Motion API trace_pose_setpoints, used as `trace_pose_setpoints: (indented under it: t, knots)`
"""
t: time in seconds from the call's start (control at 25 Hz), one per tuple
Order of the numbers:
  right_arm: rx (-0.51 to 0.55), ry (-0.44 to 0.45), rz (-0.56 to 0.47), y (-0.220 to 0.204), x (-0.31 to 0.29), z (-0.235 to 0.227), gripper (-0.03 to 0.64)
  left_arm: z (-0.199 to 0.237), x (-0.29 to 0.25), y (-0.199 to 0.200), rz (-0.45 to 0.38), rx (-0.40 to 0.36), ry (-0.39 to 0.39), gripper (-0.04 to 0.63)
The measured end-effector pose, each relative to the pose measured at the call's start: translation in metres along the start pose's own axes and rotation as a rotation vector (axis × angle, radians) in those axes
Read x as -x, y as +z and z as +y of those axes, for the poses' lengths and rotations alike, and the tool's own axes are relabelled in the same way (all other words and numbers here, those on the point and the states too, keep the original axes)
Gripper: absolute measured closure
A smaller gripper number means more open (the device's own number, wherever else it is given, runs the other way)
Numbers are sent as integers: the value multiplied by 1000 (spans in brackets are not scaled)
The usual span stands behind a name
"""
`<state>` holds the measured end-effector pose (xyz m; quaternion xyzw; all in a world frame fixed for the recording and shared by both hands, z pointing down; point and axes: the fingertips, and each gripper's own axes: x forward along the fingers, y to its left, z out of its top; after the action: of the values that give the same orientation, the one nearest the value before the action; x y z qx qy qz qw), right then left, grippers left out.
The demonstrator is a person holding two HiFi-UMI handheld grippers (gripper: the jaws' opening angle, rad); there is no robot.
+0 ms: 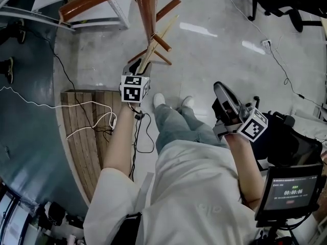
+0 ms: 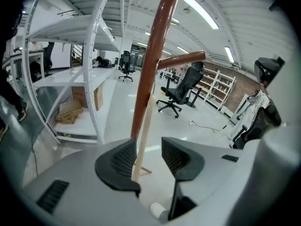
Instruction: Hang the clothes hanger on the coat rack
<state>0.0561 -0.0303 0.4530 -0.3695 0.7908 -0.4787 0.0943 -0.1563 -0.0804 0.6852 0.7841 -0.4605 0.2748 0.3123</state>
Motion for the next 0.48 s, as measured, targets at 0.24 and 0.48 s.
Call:
trace_pose_setpoints:
  t: [0.24,0.48]
  knots:
    - [2,15,2,1,-2,2,609,3,22,24,-100,-62,83,442]
    - [15,44,4,4,-5,4,609,-5,52,55,-237,-66,106,445]
